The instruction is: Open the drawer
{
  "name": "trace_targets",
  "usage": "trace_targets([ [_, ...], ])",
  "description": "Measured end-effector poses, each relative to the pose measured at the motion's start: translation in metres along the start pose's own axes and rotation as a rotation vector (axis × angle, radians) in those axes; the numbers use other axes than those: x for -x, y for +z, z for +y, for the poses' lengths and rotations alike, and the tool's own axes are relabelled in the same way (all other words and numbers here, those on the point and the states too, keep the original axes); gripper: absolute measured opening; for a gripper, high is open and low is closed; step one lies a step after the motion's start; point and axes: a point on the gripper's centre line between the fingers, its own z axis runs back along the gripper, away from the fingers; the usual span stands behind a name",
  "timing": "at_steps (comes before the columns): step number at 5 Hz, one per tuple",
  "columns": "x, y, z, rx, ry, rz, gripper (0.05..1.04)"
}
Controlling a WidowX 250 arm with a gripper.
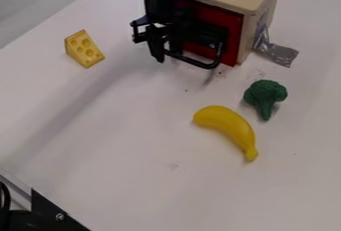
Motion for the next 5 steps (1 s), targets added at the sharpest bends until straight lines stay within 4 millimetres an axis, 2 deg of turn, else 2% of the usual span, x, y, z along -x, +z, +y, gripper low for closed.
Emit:
trace_targets([
  [1,0.005,-0.001,0.007,0.006,0.014,-0.010,0.262],
  [2,0.016,-0.001,0.026,-0.018,0.004,-0.013,0.259],
  [3,0.021,0.005,0.036,-0.012,-0.012,-0.013,0.259],
  [5,0.024,0.006,0.045,-0.018,-0.023,-0.007,0.259],
])
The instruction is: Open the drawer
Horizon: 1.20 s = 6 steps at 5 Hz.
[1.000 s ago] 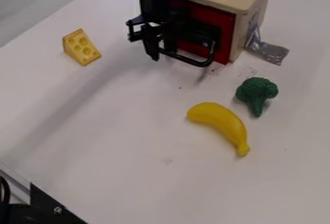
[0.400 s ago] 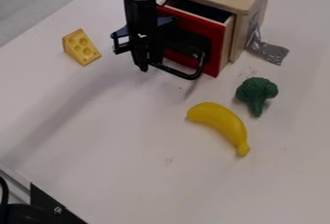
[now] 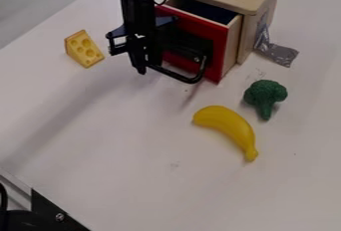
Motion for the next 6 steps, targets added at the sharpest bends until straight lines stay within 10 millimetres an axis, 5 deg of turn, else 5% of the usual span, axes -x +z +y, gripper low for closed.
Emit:
trace_targets([
  [6,0.007,-0.006,0.028,-0.035,-0.018,0.022,0.259],
])
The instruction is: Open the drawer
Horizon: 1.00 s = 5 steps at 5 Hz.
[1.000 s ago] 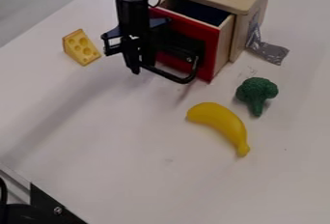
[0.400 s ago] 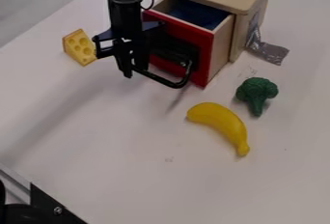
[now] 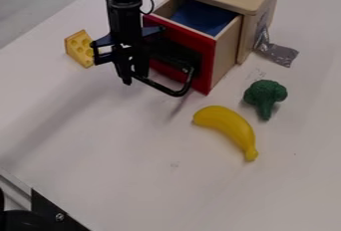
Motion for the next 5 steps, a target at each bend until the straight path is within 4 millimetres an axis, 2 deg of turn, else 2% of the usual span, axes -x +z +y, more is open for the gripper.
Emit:
trace_targets([
  [5,-0.001,0.001,0.014,0.000,-0.008,0.009,0.246],
])
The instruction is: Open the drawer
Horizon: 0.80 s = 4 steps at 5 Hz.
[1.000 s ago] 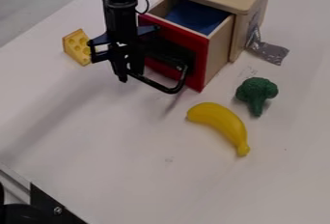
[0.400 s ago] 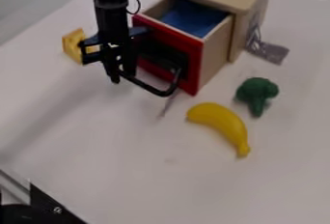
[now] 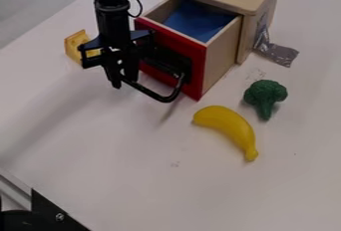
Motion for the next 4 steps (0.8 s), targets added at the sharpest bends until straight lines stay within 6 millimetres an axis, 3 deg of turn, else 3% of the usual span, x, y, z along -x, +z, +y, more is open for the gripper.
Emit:
trace_targets([
  [4,0.0032,-0.0023,0.0015,-0.014,-0.012,0.003,0.245],
])
